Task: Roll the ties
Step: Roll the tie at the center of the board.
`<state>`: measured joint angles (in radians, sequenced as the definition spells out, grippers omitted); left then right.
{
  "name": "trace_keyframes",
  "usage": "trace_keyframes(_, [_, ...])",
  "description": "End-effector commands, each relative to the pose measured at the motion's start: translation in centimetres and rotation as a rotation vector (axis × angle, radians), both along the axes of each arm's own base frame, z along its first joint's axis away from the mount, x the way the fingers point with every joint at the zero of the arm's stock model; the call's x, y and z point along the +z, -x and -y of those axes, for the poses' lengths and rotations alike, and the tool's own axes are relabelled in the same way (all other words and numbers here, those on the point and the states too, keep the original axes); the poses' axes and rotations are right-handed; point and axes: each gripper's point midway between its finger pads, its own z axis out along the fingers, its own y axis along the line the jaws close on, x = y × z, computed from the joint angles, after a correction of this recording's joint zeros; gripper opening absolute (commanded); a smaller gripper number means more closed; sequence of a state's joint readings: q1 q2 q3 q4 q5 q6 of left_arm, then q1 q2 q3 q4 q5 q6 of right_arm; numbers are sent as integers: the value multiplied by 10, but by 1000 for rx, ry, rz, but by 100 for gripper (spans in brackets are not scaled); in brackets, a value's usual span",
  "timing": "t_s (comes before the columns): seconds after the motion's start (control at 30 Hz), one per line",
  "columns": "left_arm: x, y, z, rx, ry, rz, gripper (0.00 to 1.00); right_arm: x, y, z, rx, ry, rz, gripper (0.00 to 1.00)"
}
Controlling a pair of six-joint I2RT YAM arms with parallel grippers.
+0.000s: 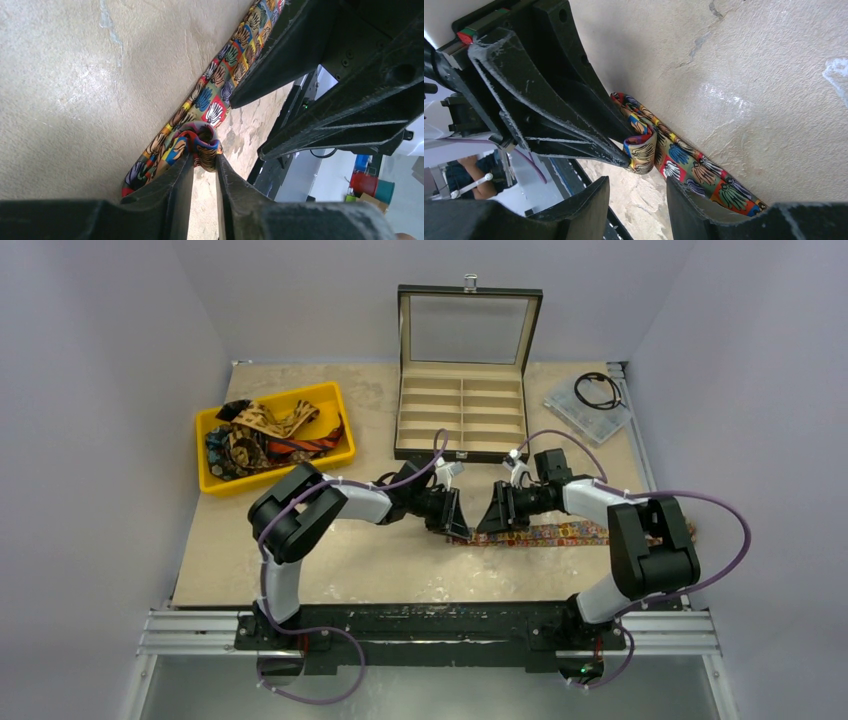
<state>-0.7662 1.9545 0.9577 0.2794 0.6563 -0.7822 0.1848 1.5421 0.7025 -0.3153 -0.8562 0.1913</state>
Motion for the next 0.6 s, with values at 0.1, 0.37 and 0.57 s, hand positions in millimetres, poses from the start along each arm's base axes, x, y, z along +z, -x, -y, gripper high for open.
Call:
trace_keyframes(0.1, [15,-1,7,-35,69,5,35,3,-5,-3,4,-23,29,46])
trace_keyframes(0.37, [17,-5,5,-16,90,1,2,-3,-6,-3,-7,-18,19,43])
trace_keyframes(0.57, [10,-8,7,-17,83,-6,0,-8,-5,-7,8,5,14,43])
